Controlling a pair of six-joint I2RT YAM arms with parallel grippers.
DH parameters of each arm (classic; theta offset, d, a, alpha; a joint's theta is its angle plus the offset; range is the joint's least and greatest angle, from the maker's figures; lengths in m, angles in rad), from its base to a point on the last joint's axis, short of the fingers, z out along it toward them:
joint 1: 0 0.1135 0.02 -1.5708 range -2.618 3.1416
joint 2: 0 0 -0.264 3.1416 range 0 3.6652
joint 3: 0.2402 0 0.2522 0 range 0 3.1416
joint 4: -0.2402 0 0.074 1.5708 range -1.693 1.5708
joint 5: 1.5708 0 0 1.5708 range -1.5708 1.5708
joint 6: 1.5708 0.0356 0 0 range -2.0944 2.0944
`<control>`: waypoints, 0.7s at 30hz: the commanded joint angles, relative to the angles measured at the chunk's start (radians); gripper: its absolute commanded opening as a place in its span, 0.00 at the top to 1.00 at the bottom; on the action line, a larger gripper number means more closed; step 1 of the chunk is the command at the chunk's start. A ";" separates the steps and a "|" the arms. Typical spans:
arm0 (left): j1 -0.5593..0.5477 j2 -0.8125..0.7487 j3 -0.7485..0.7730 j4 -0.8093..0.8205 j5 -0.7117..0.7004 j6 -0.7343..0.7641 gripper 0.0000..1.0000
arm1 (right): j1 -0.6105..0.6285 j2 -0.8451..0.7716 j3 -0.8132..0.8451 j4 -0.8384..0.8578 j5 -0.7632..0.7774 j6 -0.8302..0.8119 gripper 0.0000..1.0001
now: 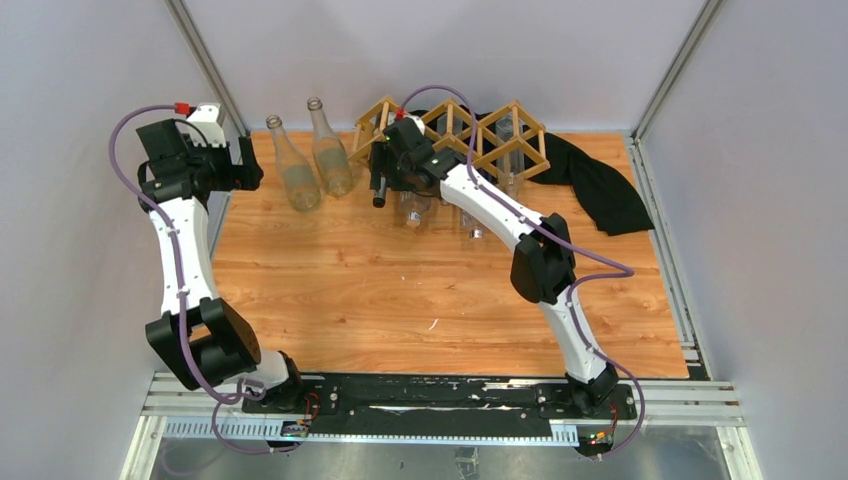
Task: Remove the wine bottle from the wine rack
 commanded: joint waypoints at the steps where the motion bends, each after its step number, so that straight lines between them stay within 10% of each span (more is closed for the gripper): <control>1: 0.010 -0.033 -0.009 -0.005 -0.041 -0.022 0.00 | 0.001 0.035 0.022 0.032 0.000 0.062 0.17; 13: 0.026 -0.078 -0.045 0.016 -0.062 -0.036 0.00 | 0.001 0.079 0.007 0.090 0.032 0.124 0.31; 21: 0.027 -0.182 -0.177 0.023 0.034 0.052 0.00 | 0.001 0.034 -0.051 0.146 0.005 0.136 0.62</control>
